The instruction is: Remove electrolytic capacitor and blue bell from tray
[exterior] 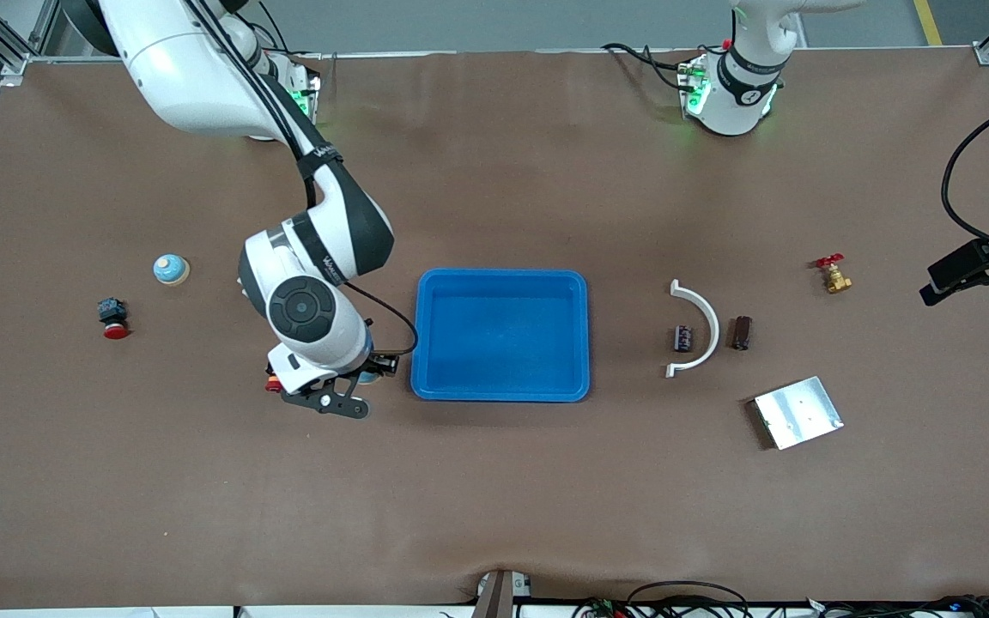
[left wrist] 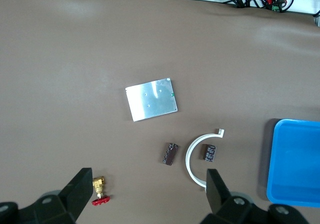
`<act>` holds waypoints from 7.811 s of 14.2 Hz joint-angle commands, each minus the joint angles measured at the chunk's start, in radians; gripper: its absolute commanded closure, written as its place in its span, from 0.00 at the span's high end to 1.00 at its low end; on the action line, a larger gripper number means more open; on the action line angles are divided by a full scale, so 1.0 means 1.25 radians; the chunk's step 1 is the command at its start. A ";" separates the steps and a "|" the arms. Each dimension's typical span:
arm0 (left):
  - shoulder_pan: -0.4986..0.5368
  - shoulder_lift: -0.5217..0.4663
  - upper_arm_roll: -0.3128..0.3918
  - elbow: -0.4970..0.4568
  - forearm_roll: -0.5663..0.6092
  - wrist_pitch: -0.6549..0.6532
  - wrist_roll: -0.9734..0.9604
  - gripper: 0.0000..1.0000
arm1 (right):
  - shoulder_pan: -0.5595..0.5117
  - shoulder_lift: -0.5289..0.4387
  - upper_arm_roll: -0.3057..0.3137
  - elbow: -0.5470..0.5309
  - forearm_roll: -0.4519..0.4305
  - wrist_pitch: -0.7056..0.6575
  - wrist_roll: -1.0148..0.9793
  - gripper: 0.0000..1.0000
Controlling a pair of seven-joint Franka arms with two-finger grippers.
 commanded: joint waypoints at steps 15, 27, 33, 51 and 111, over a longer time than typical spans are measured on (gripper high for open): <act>0.002 -0.001 -0.010 0.012 0.015 -0.016 -0.011 1.00 | -0.168 -0.388 0.013 -0.409 0.003 0.084 -0.268 0.00; 0.005 0.001 -0.009 0.011 0.015 -0.016 -0.010 1.00 | -0.307 -0.411 0.013 -0.697 0.008 0.498 -0.487 0.00; 0.006 0.007 -0.006 0.011 0.015 -0.016 -0.009 1.00 | -0.349 -0.337 0.013 -0.737 0.008 0.607 -0.553 0.00; 0.021 0.014 -0.005 0.011 0.015 -0.014 0.001 1.00 | -0.387 -0.193 0.012 -0.712 0.008 0.677 -0.636 0.00; 0.020 0.024 -0.005 0.012 0.017 -0.010 -0.004 1.00 | -0.409 -0.388 0.012 -0.418 0.117 0.141 -0.615 1.00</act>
